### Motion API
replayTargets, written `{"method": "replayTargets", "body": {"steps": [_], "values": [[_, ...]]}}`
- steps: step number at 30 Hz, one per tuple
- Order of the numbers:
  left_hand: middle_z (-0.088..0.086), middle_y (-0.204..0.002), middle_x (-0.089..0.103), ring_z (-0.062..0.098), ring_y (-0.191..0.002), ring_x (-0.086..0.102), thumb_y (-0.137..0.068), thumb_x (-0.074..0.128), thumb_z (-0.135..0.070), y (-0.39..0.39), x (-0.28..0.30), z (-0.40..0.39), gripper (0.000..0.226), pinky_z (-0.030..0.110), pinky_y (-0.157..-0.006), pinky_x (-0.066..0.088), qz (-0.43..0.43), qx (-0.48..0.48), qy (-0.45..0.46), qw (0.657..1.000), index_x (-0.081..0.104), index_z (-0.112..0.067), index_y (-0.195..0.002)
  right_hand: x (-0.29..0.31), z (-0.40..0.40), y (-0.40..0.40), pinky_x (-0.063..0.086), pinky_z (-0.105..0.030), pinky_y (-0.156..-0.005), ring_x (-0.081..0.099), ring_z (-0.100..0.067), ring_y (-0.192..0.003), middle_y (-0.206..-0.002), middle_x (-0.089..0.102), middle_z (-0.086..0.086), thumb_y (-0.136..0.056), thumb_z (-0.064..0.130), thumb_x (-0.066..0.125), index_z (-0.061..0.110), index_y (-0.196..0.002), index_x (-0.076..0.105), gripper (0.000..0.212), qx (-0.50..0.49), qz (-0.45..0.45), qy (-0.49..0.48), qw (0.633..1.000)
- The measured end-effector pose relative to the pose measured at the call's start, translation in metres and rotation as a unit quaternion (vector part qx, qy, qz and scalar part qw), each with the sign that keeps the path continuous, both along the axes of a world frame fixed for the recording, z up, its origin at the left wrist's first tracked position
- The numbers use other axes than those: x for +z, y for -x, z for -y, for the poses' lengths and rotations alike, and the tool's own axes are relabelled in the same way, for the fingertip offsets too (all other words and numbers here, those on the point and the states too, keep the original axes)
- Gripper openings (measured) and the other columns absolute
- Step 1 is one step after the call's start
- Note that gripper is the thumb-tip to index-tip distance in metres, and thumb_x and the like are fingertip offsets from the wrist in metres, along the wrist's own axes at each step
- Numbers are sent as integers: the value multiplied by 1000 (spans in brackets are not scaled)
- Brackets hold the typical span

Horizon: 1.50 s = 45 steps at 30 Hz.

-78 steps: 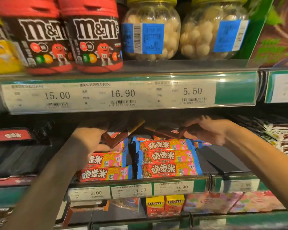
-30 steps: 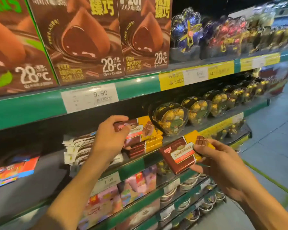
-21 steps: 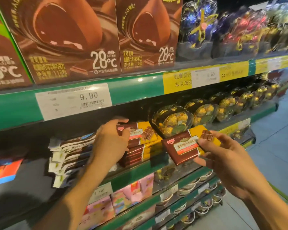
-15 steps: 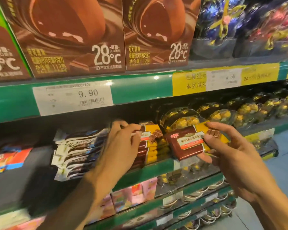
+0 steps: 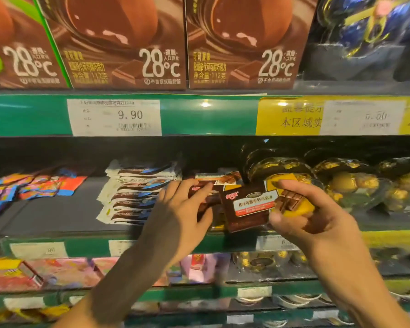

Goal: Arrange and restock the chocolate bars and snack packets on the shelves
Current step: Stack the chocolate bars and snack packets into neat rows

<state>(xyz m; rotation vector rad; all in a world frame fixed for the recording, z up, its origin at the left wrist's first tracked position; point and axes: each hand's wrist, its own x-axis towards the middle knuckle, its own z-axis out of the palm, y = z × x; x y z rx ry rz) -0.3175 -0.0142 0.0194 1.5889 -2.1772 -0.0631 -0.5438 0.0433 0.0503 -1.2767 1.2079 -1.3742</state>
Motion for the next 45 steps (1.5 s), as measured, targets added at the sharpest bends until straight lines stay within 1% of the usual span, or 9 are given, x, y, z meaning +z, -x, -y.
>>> {"method": "replayTargets", "body": {"steps": [5,11,19,22,27,34,38,42,45], "values": [[-21,-139,38,-1,-126,39,-82,73,-28,-10,-5,-8,71,15,-103,36,-201,-9,-29,979,40,-29,-145,-10,10,-30,59,-23,-76,70,-7,-91,-96,73,12,-70,22,75,31,-113,63,46,-3,-36,46,998],[-18,-145,41,-1,-129,44,-79,72,-45,-19,-9,-9,66,-3,-93,33,-251,-63,-30,966,51,-28,-139,-30,33,-59,60,-32,-80,67,1,-94,-97,68,27,-78,41,74,35,-122,58,47,-25,-153,50,987],[-19,-149,41,-2,-135,37,-86,62,-50,-17,-16,-1,51,7,-106,22,-226,-26,-6,974,58,-33,-134,-39,30,-47,58,-37,-64,70,-14,-79,-90,73,10,-82,77,49,41,-136,46,65,-147,-480,98,859],[-16,-148,43,2,-133,42,-84,65,-51,-13,-19,-1,53,6,-104,25,-239,-4,14,971,60,-31,-133,-45,25,-49,55,-35,-61,67,-12,-79,-89,69,10,-86,66,56,34,-130,52,55,-184,-472,127,853],[-17,-137,50,14,-123,58,-83,72,-37,-12,-27,-7,52,41,-96,54,-317,2,38,948,60,-24,-132,-56,20,-56,45,-14,-65,67,-5,-86,-101,70,10,-92,49,61,26,-128,60,43,-219,-418,129,872],[-43,-100,45,-21,-91,53,-83,71,-35,-6,-26,-12,58,1,-78,46,-390,38,-27,920,49,-39,-137,-62,22,-61,44,0,-74,63,14,-88,-92,62,35,-90,36,69,27,-121,67,32,-224,-283,107,926],[-33,-110,50,12,-122,55,-85,63,-42,-8,-27,-12,54,39,-100,51,-363,45,-35,930,50,-40,-138,-70,18,-64,47,-9,-86,64,4,-102,-116,68,19,-91,40,66,27,-137,57,49,-214,-318,95,919],[-19,-123,58,2,-116,55,-91,57,-38,-12,-32,-9,48,2,-88,43,-342,53,-24,938,51,-37,-138,-73,15,-70,35,5,-82,58,9,-103,-123,63,20,-92,41,63,28,-147,46,59,-208,-319,88,920],[-21,-116,56,-7,-105,56,-93,57,-32,-13,-30,-8,45,-9,-77,35,-352,61,-29,934,51,-35,-138,-73,17,-70,42,-4,-87,56,9,-108,-121,60,26,-92,43,64,37,-145,43,58,-190,-291,84,934]]}}
